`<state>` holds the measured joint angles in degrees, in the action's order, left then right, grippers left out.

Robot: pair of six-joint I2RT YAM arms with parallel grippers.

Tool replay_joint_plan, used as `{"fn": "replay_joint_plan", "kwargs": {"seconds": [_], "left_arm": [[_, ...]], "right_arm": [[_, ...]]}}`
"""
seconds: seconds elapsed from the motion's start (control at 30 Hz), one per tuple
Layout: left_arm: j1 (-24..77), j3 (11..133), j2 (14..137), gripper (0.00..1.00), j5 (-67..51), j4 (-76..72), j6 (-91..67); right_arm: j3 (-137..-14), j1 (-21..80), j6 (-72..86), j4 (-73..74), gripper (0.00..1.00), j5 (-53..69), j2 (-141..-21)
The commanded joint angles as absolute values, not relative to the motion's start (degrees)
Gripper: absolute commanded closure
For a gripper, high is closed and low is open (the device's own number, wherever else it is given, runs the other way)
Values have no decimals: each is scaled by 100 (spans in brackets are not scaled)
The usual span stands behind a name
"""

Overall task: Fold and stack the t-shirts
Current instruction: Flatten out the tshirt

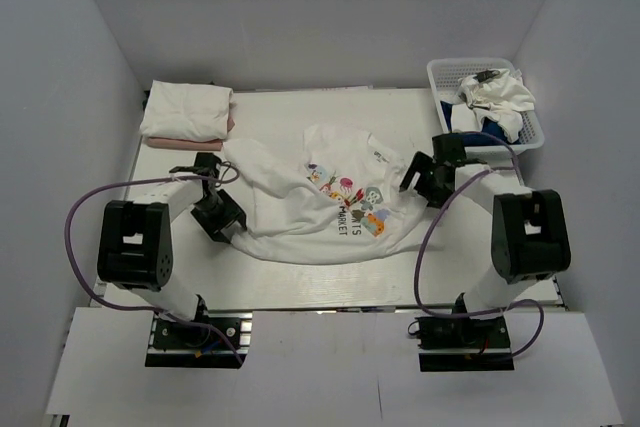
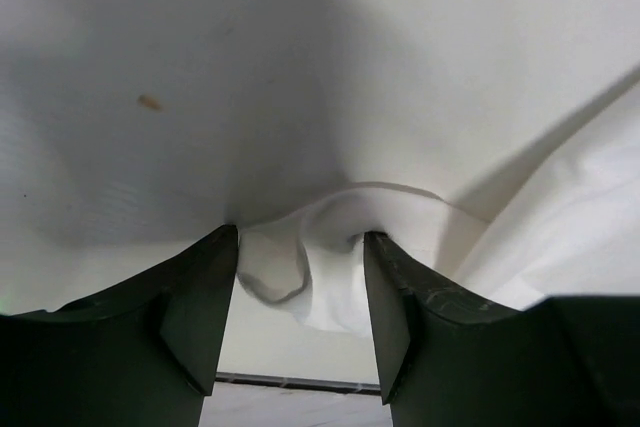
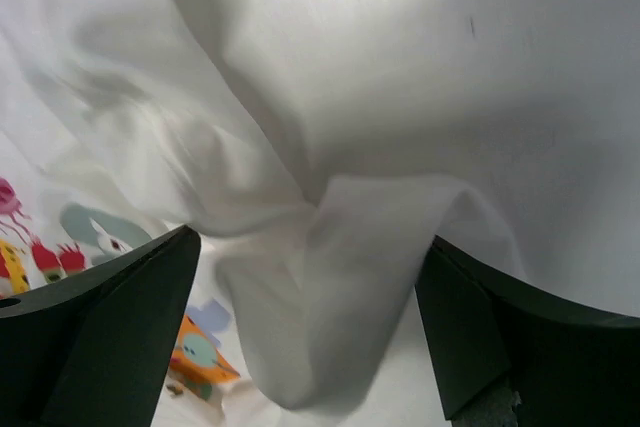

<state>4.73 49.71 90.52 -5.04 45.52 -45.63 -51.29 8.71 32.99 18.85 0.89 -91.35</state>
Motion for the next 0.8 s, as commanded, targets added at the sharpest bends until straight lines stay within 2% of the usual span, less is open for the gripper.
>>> {"fn": "replay_joint_plan", "kwargs": {"seconds": [0.0,0.07,0.17,0.33,0.47,0.57,0.7,0.77], "left_arm": [[501,5622,9105,36,-194,4454,-4632],[501,5783,9105,36,-19,4631,-4580],[501,5670,8686,33,35,4772,-4527],[501,5037,8069,31,-184,4948,-4526],[553,4396,7464,31,-509,4844,-4597],[703,3982,7400,31,-667,4598,-4711],[923,3981,7865,38,-729,4220,-4833],[1080,4086,8243,44,-625,4219,-4834]], "right_arm": [[-5914,853,2971,1494,10,-378,-9561],[-6422,862,2892,1765,10,-517,-9615],[-6487,870,2918,1977,10,-580,-9100],[-6021,844,3023,2539,10,-869,-8114],[-5530,817,3469,3573,10,-1510,-7164],[-5090,782,3629,4016,10,-1784,-6637],[-4545,668,3770,4140,10,-1740,-6022],[-4246,616,3823,4079,10,-1548,-5977]]}}
